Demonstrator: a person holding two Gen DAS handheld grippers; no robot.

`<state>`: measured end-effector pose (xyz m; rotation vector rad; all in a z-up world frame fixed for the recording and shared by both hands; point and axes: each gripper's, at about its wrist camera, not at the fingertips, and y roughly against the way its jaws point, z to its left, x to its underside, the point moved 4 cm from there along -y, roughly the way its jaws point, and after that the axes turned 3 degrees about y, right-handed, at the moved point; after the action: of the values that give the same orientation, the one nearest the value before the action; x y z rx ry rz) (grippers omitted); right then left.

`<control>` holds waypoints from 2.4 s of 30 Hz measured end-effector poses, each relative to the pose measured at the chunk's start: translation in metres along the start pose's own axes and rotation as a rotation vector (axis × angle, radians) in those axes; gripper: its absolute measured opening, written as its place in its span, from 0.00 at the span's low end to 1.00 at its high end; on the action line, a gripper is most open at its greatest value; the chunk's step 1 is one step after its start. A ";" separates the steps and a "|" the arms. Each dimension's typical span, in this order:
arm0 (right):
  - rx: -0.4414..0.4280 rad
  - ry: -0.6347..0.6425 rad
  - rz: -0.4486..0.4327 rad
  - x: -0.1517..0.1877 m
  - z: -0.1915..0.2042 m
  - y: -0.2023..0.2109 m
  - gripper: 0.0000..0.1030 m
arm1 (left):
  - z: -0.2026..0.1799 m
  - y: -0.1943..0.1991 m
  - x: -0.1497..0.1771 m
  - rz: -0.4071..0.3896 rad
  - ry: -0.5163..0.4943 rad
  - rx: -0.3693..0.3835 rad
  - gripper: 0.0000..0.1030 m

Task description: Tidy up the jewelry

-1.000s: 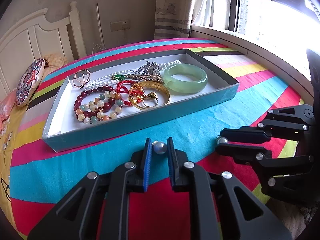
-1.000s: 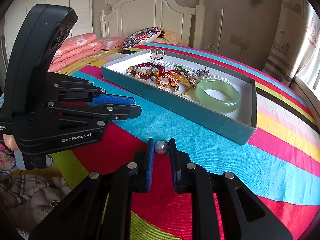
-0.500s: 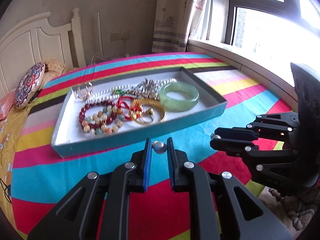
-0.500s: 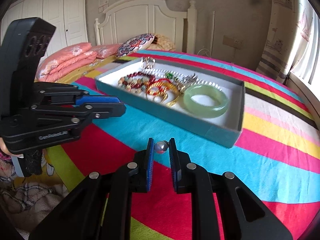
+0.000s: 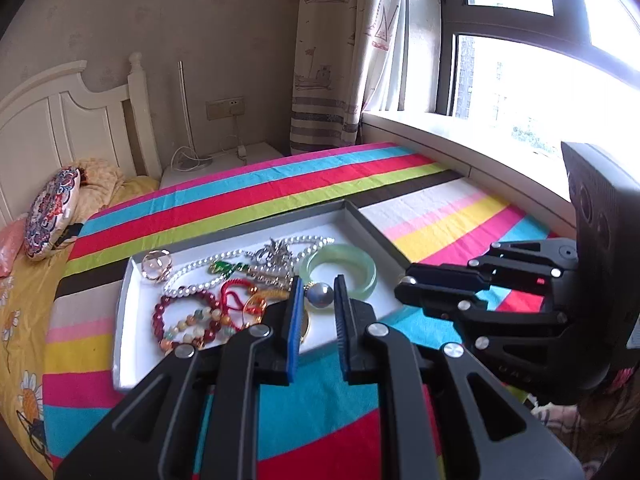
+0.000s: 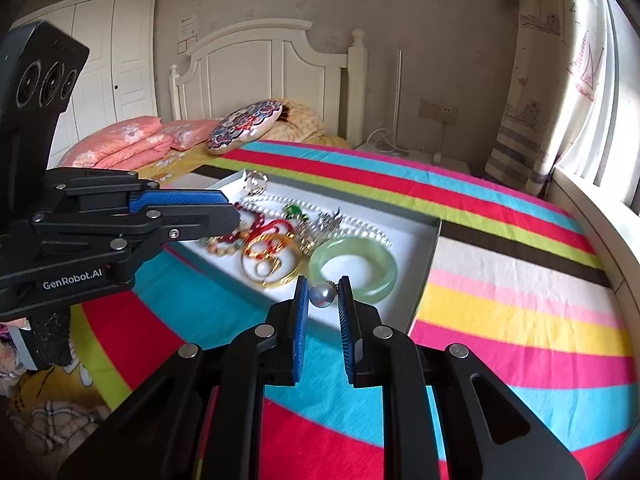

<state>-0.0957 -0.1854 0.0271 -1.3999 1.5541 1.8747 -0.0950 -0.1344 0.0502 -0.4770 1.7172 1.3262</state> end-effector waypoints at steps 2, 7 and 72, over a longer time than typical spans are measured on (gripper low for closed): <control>0.008 0.006 -0.002 -0.004 -0.003 -0.004 0.15 | 0.001 -0.007 -0.007 0.007 0.012 0.014 0.14; 0.020 0.029 0.025 -0.014 -0.010 -0.020 0.15 | -0.001 -0.028 -0.026 0.044 0.036 0.045 0.14; 0.098 -0.304 -0.117 -0.025 -0.053 0.023 0.84 | 0.066 0.043 -0.021 -0.199 0.211 -0.389 0.98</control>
<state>-0.0765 -0.2320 0.0646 -1.0804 1.3650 1.8161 -0.0883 -0.0636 0.0900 -1.0155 1.5283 1.5069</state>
